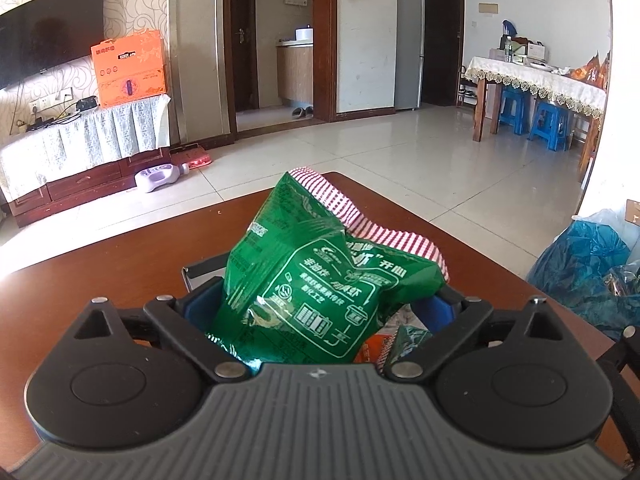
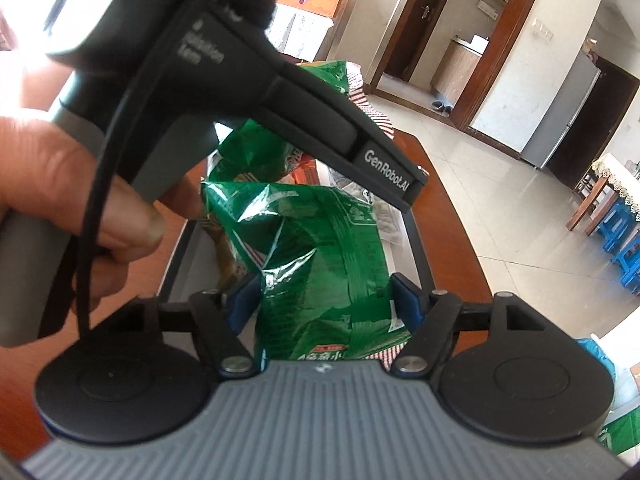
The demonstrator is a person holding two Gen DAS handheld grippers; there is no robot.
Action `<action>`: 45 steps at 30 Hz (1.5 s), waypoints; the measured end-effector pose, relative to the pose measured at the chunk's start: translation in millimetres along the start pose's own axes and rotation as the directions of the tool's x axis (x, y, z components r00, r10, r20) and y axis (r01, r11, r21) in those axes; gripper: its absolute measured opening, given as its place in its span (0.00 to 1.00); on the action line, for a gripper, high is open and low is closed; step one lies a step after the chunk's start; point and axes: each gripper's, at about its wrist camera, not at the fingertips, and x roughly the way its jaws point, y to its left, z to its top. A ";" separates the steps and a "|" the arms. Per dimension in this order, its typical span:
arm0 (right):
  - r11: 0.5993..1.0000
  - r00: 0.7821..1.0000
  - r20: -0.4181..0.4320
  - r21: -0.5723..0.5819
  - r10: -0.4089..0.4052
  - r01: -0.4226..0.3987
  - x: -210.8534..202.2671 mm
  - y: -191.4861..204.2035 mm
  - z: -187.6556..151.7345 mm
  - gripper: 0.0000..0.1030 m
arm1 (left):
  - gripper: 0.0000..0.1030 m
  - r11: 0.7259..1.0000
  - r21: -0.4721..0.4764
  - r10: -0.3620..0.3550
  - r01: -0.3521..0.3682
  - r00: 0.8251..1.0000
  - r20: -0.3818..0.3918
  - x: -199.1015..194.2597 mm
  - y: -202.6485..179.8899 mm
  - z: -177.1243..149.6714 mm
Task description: Organize snacks
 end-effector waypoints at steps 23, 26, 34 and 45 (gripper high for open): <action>0.984 0.986 0.156 0.152 0.065 -0.088 -35.5 -28.8 -6.8 0.76 | 0.97 0.997 -0.070 -0.025 0.033 0.993 0.118 -64.2 31.4 7.0; 0.979 0.986 0.148 0.178 0.072 -0.098 -41.0 -30.2 -9.9 0.76 | 0.97 0.996 -0.086 -0.018 0.031 0.988 0.152 -83.4 37.3 4.7; 0.936 0.984 0.178 0.346 0.003 -0.066 -96.4 -33.6 -32.0 0.76 | 0.99 0.990 -0.141 0.051 -0.028 0.985 0.166 -153.1 44.0 -9.7; 0.898 0.999 0.041 0.439 0.025 -0.041 -150.2 -28.4 -79.7 0.77 | 1.00 0.995 -0.035 0.095 -0.091 0.984 0.151 -262.7 -8.8 -67.2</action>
